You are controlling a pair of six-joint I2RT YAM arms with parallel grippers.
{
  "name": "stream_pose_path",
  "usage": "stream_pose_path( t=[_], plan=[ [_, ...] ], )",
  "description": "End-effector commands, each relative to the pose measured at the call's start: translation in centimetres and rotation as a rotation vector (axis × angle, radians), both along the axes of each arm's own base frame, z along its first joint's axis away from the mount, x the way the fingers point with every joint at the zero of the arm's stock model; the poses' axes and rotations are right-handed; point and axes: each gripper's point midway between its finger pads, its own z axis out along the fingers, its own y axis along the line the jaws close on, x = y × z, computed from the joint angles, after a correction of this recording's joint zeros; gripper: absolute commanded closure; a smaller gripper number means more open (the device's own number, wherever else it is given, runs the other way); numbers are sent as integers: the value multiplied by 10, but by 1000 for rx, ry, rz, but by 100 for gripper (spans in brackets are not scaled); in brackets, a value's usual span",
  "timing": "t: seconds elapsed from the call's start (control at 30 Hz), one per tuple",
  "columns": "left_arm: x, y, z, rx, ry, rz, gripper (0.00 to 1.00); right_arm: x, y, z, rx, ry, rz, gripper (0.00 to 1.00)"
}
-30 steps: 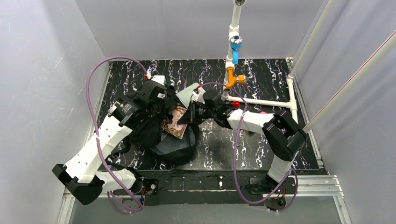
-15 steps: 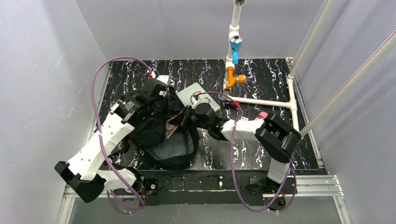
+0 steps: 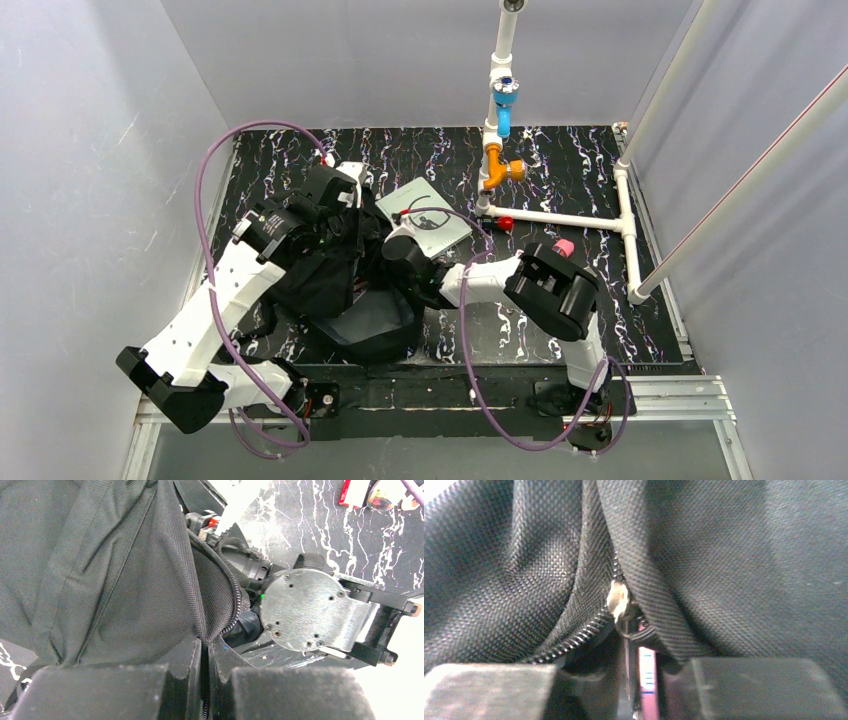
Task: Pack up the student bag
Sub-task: Place the book in the student bag.
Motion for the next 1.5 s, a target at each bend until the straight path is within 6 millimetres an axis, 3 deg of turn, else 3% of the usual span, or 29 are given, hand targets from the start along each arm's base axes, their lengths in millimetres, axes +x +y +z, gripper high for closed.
stream_pose_path(
  t=[0.0,0.17,0.27,0.37,0.47,0.6,0.67,0.9,1.0,1.07,1.17,1.3,1.47],
  plan=[
    [0,-12,36,-94,-75,-61,100,8,8,3,-45,-57,14,54],
    [0,-6,37,-93,-91,-45,100,-13,-12,0,-89,-73,78,35],
    [0,-5,31,-95,-88,-36,100,-31,-12,9,-73,-96,201,33],
    [-1,-5,28,-98,-83,-32,100,-37,-24,3,-122,-97,200,33],
    [-1,-3,29,-101,-90,-26,100,-28,-45,-5,-145,-78,121,48],
    [-2,-2,29,-102,-94,-28,100,-19,-52,-2,-142,-68,115,49],
    [-3,-2,29,-104,-94,-30,100,-17,-51,1,-139,-85,120,55],
    [-4,-5,31,-126,-97,-36,100,-33,-14,26,-2,-87,263,99],
    [-4,-4,30,-125,-95,-36,100,-37,5,31,31,-94,285,99],
    [-4,-2,28,-110,-98,-31,100,-25,6,23,-26,-101,237,99],
    [-1,9,23,-62,-118,-6,100,-16,8,13,-106,-129,231,73],
    [1,24,6,19,-115,31,100,-22,-16,5,-176,-131,218,65],
    [5,43,-29,142,-84,80,100,-40,-53,26,-264,-185,269,41]
  ],
)
